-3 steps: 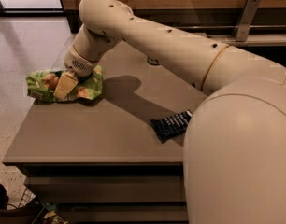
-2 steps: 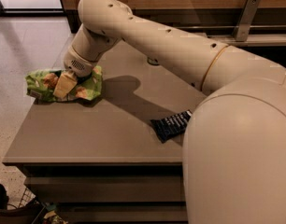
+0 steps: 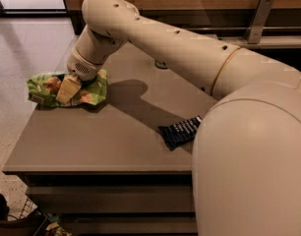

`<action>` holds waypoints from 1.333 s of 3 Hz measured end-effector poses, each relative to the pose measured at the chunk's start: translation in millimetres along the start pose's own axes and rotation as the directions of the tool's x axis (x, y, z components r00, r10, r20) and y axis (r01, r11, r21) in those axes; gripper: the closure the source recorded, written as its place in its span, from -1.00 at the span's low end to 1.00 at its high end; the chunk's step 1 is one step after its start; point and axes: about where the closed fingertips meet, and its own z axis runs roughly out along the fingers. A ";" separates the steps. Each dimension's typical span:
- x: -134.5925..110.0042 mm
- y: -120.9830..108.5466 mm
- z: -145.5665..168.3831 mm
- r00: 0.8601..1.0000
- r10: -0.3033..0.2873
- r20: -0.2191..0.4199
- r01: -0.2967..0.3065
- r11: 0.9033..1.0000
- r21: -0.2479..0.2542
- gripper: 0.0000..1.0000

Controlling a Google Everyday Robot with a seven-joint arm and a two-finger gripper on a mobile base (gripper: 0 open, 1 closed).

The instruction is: Pick green rice chip bag

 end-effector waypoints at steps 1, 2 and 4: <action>-0.6 0.1 -0.8 1.000 0.000 0.000 0.000 1.000 0.000 1.00; -0.6 0.1 -0.8 1.000 0.000 0.000 0.000 1.000 0.000 1.00; -18.1 26.9 -82.7 0.990 -0.121 0.073 0.108 0.981 0.160 1.00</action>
Offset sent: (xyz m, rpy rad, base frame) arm -0.0170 -0.0240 0.0798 0.0569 -0.1861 0.0166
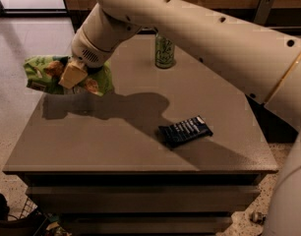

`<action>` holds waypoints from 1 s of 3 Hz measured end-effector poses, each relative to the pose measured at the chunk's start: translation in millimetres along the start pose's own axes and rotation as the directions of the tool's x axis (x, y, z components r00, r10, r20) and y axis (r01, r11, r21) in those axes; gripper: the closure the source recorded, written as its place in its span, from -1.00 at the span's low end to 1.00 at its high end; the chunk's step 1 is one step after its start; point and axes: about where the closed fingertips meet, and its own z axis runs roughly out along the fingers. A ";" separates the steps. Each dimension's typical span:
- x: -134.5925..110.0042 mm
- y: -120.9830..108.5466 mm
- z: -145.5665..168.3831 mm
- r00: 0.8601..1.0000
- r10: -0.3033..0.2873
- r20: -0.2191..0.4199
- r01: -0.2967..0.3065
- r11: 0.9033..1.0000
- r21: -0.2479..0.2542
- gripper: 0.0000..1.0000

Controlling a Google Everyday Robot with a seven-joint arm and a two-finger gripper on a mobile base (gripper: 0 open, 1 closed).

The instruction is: Pick green rice chip bag

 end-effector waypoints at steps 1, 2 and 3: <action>-13.1 2.0 -43.6 0.995 -0.070 0.071 0.066 0.996 0.063 1.00; -17.1 1.5 -63.1 0.987 -0.110 0.117 0.101 0.991 0.084 1.00; -17.9 -1.1 -77.0 0.977 -0.135 0.167 0.120 0.988 0.097 1.00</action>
Offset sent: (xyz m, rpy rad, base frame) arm -0.0119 -0.0468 0.0780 0.1667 -0.1866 0.0630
